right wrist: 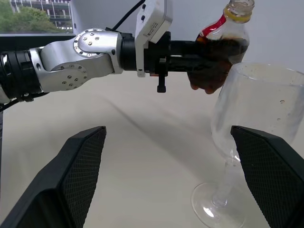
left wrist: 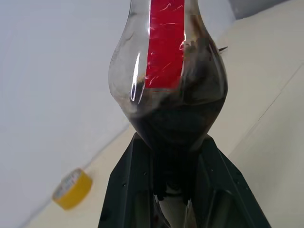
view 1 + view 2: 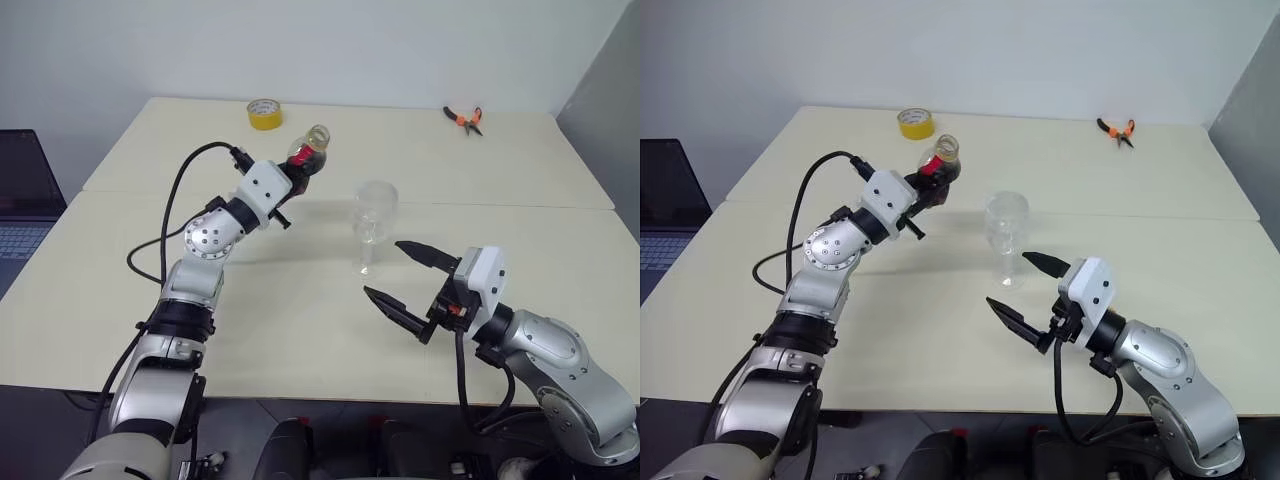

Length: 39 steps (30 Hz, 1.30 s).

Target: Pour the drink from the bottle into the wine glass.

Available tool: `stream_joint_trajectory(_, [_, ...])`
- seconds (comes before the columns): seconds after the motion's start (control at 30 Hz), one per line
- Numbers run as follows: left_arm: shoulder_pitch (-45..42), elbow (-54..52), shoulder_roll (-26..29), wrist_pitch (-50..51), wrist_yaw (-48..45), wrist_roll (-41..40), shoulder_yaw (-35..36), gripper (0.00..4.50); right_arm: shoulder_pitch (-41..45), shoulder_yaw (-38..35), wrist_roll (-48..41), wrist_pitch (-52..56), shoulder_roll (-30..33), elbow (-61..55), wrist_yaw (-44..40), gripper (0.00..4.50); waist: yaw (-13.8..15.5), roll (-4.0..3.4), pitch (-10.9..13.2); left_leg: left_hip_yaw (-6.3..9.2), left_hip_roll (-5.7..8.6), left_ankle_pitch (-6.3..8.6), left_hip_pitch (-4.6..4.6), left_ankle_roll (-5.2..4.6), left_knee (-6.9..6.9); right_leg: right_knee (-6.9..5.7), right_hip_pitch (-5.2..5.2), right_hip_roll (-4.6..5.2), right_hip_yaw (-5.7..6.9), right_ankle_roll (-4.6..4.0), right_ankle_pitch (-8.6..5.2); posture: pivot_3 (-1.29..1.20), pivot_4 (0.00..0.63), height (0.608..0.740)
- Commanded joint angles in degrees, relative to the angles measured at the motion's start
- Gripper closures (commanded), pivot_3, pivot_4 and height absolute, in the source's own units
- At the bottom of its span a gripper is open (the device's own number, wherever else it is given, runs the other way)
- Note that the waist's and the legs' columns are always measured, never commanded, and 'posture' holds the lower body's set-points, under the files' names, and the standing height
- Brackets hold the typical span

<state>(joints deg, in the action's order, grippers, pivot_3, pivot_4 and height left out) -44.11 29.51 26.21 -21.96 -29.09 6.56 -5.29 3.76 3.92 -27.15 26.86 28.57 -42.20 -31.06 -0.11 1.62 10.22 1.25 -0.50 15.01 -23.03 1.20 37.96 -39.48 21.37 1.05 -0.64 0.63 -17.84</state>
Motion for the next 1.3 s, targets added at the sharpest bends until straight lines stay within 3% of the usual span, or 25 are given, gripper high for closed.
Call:
stream_joint_trajectory(0.03, [-3.79,2.64,1.61,-9.20,1.16,3.87,-1.77,3.89,0.09,-0.74,-0.34,-0.58,-0.61,-1.68,0.83,0.00,-0.01,0.00,0.00,0.00,0.00,0.00,0.00,0.00,-0.01,0.00,0.01,0.00,0.00,0.00,0.00,0.00,0.150,0.740])
stream_joint_trajectory(0.53, [-12.11,14.93,4.40,-26.61,7.96,14.97,-6.01,3.94,1.81,-0.74,1.99,-1.31,-2.01,-0.09,2.68,0.00,-0.03,0.00,0.00,-0.02,-0.01,0.00,-0.01,-0.01,0.00,-0.04,0.04,-0.01,0.02,0.00,0.00,0.00,0.150,0.740])
stream_joint_trajectory(1.3, [-19.91,20.80,9.16,-33.41,24.07,30.15,-11.55,3.94,2.91,-0.16,2.32,-0.96,-2.34,0.50,2.35,0.00,-0.03,0.00,0.00,-0.04,-0.01,-0.01,-0.02,0.01,0.00,-0.07,0.07,-0.01,0.02,0.00,0.00,0.00,0.150,0.740])
